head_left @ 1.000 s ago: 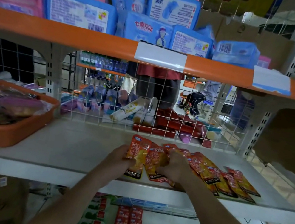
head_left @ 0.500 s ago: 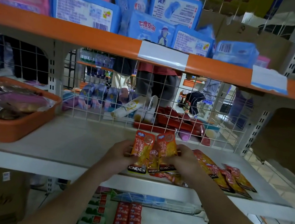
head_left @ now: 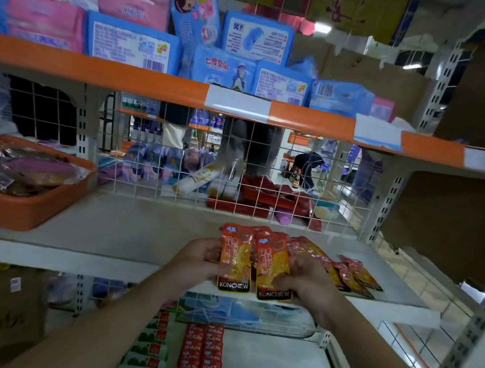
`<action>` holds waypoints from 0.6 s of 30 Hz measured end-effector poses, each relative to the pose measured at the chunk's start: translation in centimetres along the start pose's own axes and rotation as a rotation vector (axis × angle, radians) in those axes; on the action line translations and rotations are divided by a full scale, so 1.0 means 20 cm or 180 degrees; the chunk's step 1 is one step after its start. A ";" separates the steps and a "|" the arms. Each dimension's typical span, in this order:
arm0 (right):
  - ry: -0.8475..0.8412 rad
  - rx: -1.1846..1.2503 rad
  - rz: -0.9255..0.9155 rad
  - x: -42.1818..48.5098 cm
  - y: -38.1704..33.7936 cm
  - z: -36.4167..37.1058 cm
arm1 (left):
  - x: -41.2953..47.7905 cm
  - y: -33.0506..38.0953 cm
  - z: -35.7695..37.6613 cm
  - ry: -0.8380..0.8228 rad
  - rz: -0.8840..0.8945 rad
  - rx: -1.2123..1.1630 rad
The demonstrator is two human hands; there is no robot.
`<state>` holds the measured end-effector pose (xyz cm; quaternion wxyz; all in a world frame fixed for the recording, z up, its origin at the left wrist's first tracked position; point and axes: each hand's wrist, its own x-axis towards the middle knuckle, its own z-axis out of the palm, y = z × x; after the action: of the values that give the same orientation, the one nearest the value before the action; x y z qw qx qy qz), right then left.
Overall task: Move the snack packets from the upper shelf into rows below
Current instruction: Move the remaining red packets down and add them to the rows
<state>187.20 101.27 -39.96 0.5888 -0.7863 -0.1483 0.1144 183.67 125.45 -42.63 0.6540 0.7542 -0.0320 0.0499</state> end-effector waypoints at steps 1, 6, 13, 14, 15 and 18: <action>0.0025 -0.0031 0.0012 -0.04 0.00 0.00 | -0.02 -0.01 0.01 -0.0032 -0.0021 -0.0009; -0.0046 0.0104 0.0040 -0.19 0.06 -0.04 | -0.13 -0.02 0.08 -0.0126 -0.0062 0.0037; 0.0043 0.0199 0.0153 -0.34 0.18 -0.06 | -0.26 -0.08 0.15 -0.0344 -0.0114 0.0128; 0.0026 0.0205 0.0199 -0.36 0.21 -0.07 | -0.28 -0.10 0.17 -0.0378 -0.0146 0.0161; 0.0004 0.0197 0.0232 -0.37 0.24 -0.07 | -0.30 -0.11 0.19 -0.0385 -0.0185 0.0178; -0.0055 0.0099 0.0375 -0.43 0.33 -0.07 | -0.34 -0.19 0.24 -0.0426 -0.0331 0.0251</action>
<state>180.33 95.08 -45.91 0.5919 -0.7834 -0.1050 0.1579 177.47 121.11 -47.85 0.6220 0.7816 -0.0344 -0.0334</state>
